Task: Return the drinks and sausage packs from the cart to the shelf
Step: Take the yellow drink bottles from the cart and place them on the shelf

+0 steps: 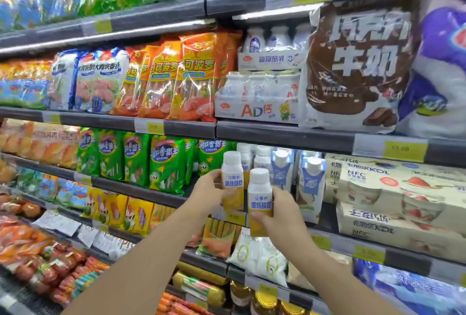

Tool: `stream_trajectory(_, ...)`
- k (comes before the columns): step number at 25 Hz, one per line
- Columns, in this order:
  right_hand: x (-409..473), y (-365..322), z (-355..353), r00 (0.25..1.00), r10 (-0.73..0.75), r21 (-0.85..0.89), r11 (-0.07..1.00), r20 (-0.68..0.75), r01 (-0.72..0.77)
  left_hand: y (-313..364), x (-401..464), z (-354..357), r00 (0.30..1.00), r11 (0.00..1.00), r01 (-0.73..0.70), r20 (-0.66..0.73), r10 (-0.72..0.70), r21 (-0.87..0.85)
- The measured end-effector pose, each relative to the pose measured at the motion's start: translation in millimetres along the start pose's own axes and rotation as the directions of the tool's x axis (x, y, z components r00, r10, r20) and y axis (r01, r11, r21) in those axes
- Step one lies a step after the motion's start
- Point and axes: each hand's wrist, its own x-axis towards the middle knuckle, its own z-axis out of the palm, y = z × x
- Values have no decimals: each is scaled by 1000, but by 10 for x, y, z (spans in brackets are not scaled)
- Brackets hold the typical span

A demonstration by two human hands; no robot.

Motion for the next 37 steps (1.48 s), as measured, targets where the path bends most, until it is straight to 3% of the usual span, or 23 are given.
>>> stream_trajectory(6,319,-71,349,987,47,-38,998,-152,-53,-180,510,-81,994,998,-52,102,49,24)
stream_trajectory(11,487,-125,660,943,87,-145,980,-321,-139,-348,715,-122,967,976,-184,199,159,116)
stream_trajectory(16,517,-140,741,910,133,-256,935,-393,-247,-427,786,-157,940,954,-282,232,252,104)
stream_trajectory(20,500,-215,681,904,182,-477,800,-386,-365,-451,834,-153,931,948,-304,242,273,100)
stream_trajectory(25,509,-320,665,881,258,-687,553,-397,-471,-449,849,-132,931,937,-322,226,288,133)
stream_trajectory(33,514,-393,572,881,269,-751,462,-388,-472,-404,839,-127,932,934,-321,227,283,156)
stream_trajectory(37,550,-373,571,882,286,-748,467,-376,-470,-398,853,-126,932,930,-326,222,286,173)
